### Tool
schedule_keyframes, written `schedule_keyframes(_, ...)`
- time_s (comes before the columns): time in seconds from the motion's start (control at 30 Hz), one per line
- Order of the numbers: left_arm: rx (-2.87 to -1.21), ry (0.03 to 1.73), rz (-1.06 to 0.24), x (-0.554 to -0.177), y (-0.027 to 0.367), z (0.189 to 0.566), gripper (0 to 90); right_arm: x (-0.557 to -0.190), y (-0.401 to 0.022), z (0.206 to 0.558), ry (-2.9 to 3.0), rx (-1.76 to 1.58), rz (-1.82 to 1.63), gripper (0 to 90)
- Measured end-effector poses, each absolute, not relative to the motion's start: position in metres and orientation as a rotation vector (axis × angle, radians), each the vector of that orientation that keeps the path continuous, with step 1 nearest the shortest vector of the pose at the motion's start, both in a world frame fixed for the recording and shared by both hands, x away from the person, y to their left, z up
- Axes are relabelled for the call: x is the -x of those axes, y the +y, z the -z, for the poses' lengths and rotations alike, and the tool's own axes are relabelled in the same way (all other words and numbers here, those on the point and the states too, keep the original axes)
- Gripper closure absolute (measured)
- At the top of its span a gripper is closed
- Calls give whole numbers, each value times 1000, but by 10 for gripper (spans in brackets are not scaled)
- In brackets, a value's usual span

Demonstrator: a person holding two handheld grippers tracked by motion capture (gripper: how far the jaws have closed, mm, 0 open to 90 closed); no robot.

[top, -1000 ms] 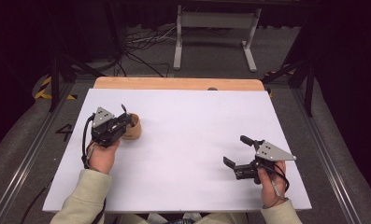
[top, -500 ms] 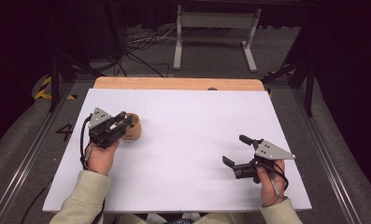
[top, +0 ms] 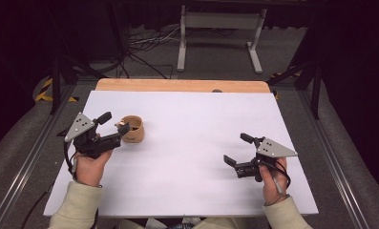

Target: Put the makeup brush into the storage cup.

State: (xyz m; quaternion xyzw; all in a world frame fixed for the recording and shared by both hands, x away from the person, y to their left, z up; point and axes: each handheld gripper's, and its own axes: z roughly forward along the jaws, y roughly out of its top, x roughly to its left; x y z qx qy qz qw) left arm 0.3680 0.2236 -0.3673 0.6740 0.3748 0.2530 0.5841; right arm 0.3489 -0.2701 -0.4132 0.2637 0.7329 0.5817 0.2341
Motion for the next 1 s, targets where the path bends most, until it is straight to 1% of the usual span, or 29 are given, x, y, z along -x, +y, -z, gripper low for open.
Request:
schedule_keyframes(0.1,-1578,842,-578,-360,226,366,111,-350,-271,412,2008,-725,-1602,6)
schedule_keyframes(0.27,-1584,774,-553,-344,236,370,67,-350,-275,411,2006,-728,-1601,6)
schedule_keyframes(0.47,-1612,719,-535,-332,237,383,46,-351,-279,412,2003,-739,-1597,7)
schedule_keyframes(0.6,-1637,724,-539,-328,236,392,40,-350,-278,414,2013,-720,-1599,6)
schedule_keyframes(0.7,-1653,728,-518,-327,235,402,39,-349,-278,415,2022,-707,-1602,6)
schedule_keyframes(0.87,-1642,727,-433,-327,237,415,27,-348,-278,417,2025,-693,-1602,6)
schedule_keyframes(1.0,-1647,719,-410,-325,238,420,19,-347,-278,419,2035,-685,-1598,6)
